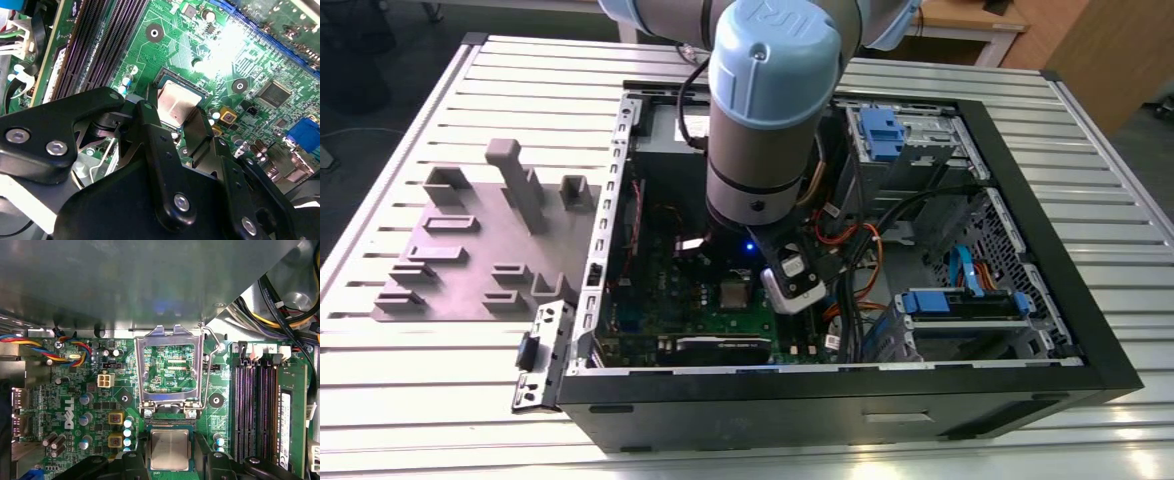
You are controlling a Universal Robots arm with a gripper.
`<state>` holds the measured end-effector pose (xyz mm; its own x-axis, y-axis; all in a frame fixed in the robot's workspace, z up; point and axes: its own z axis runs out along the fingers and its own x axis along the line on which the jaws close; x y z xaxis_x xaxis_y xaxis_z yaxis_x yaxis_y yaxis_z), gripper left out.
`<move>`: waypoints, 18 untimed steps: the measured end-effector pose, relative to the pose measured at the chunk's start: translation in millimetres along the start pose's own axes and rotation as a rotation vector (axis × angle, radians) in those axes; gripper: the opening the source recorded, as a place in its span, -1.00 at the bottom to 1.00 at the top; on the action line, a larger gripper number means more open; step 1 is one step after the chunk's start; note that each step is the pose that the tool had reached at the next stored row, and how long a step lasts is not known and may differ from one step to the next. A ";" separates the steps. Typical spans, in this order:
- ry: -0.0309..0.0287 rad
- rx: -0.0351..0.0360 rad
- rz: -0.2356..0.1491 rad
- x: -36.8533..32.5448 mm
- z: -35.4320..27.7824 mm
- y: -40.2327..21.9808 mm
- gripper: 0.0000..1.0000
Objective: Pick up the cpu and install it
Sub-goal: 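Place the cpu into insertion slot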
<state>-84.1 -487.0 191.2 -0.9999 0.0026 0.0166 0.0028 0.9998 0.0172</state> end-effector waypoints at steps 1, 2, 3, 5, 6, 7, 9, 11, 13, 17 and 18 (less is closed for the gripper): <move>-0.0001 -0.0002 0.001 0.0 0.3 0.0 -0.09; 0.0000 -0.0005 0.001 0.0 0.6 0.0 -0.09; 0.0000 -0.0005 0.002 0.0 0.9 0.0 -0.09; 0.0000 -0.0007 0.002 0.0 1.7 0.0 -0.09; -0.0001 -0.0007 0.002 0.0 1.7 0.0 -0.09; 0.0000 -0.0006 0.002 0.0 1.7 0.0 -0.09; -0.0001 -0.0008 0.002 0.0 1.9 0.0 -0.09; -0.0001 -0.0009 0.002 0.0 2.0 0.0 -0.09; -0.0001 -0.0009 0.002 0.0 2.0 0.0 -0.09; -0.0001 -0.0009 0.002 0.0 2.1 0.0 -0.09; -0.0001 -0.0009 0.002 0.0 2.2 0.0 -0.09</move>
<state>-84.1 -487.0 189.0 -0.9999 0.0044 0.0166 0.0047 0.9998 0.0180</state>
